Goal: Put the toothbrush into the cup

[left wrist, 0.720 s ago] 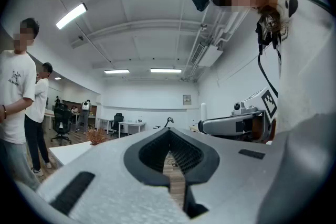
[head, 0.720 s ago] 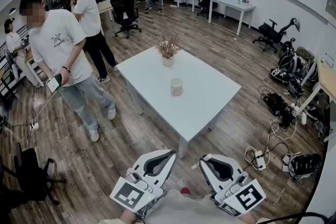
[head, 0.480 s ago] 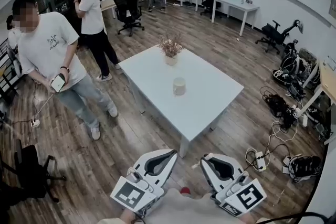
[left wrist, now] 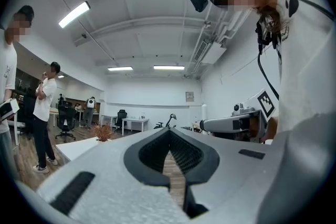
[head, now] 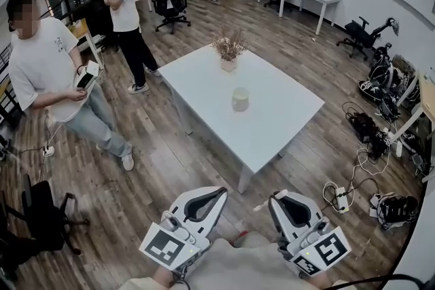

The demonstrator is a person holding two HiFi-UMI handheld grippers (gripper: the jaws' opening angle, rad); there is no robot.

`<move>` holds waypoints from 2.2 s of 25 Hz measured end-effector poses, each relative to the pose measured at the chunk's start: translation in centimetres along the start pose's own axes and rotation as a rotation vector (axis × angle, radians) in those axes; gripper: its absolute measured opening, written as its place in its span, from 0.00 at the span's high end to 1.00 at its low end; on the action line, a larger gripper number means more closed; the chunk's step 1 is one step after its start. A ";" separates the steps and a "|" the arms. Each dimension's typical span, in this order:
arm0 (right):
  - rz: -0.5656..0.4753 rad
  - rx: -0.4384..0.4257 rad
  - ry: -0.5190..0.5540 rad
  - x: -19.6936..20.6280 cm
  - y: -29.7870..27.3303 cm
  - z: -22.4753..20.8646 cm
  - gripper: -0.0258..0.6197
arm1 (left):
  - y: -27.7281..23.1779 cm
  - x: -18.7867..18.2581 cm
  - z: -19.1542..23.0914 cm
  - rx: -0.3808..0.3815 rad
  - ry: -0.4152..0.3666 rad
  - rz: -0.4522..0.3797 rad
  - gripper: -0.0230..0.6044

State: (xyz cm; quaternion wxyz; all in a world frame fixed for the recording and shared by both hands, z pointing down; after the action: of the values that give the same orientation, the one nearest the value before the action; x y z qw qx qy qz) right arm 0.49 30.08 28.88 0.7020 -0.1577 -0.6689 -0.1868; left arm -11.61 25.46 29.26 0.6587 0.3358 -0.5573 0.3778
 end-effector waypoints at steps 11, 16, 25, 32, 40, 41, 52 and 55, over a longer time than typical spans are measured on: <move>0.006 0.019 -0.011 1.0 -4.4 -4.1 0.89 | -2.9 0.3 4.4 -0.012 0.043 0.017 0.95; 0.015 0.001 -0.002 1.5 -7.0 -6.9 0.89 | -5.7 0.4 6.8 -0.034 0.058 0.022 0.95; 0.018 -0.049 -0.005 1.7 -12.4 -13.1 0.89 | -12.6 -0.7 11.5 -0.059 0.046 0.009 0.95; -0.003 -0.098 -0.018 1.9 -15.8 -17.3 0.89 | -16.8 -0.6 14.3 -0.107 0.065 0.035 0.95; -0.021 -0.137 0.001 1.9 -18.7 -20.5 0.89 | -19.6 -0.8 16.5 -0.146 0.051 0.032 0.95; -0.025 -0.138 0.003 1.8 -19.0 -20.7 0.89 | -19.7 -0.7 16.7 -0.150 0.051 0.037 0.95; -0.051 -0.131 0.042 1.3 -22.8 -23.3 0.89 | -21.6 0.2 19.2 -0.150 0.056 0.055 0.95; -0.057 -0.138 0.052 1.3 -24.2 -23.6 0.89 | -22.3 0.5 20.1 -0.143 0.066 0.058 0.95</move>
State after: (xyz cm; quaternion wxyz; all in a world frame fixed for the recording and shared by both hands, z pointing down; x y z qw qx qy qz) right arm 9.88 -2.41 28.17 0.7010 -0.1818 -0.6403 -0.2561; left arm -1.75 -2.73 32.40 0.6878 0.2589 -0.5703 0.3670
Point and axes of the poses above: the fingertips, and each gripper's own axes: y backward along the fingers, z to its left, x out of its underside, the point moved 2 cm from there along y, backward along the fingers, and after that the axes turned 9 degrees about y, right-handed, at the moved point
